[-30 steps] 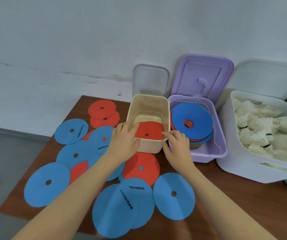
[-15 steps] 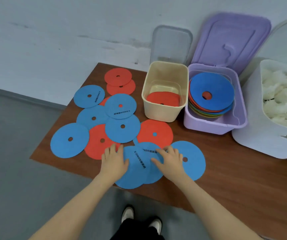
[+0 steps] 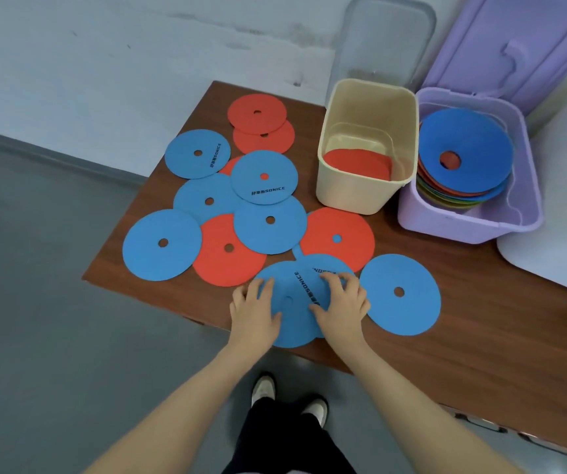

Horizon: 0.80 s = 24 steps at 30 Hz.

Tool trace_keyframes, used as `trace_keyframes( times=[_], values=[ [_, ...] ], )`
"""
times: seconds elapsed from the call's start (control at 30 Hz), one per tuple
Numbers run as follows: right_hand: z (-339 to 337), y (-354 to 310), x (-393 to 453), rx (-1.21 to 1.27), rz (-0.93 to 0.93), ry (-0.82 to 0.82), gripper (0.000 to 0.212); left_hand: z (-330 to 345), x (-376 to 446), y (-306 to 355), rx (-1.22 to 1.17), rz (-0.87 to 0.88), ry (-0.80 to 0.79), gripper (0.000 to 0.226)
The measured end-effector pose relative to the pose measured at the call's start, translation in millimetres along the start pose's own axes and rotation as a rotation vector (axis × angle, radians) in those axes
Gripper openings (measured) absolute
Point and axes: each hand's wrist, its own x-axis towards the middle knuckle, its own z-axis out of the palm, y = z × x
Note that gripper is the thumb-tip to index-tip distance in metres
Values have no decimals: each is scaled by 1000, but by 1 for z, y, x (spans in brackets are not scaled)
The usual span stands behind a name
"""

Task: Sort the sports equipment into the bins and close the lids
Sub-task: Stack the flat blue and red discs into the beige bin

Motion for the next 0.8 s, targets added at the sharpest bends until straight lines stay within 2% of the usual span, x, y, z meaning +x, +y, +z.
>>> trace_keyframes(
  times=[0.2,0.37,0.5,0.6,0.8],
  values=[
    [-7,10,-2,175,16,117,51,3,6,3,-307,61,103,64],
    [-26,32,12,80,148,146,53,1,25,25,-428,201,-12,63],
    [-30,45,14,-15,196,65,58,6,33,37,-150,58,-3,66],
    [-29,45,15,-18,185,58,60,11,30,38,-5,105,-37,68],
    [-26,42,17,-104,152,19,68,10,26,28,9,111,-52,72]
  ],
)
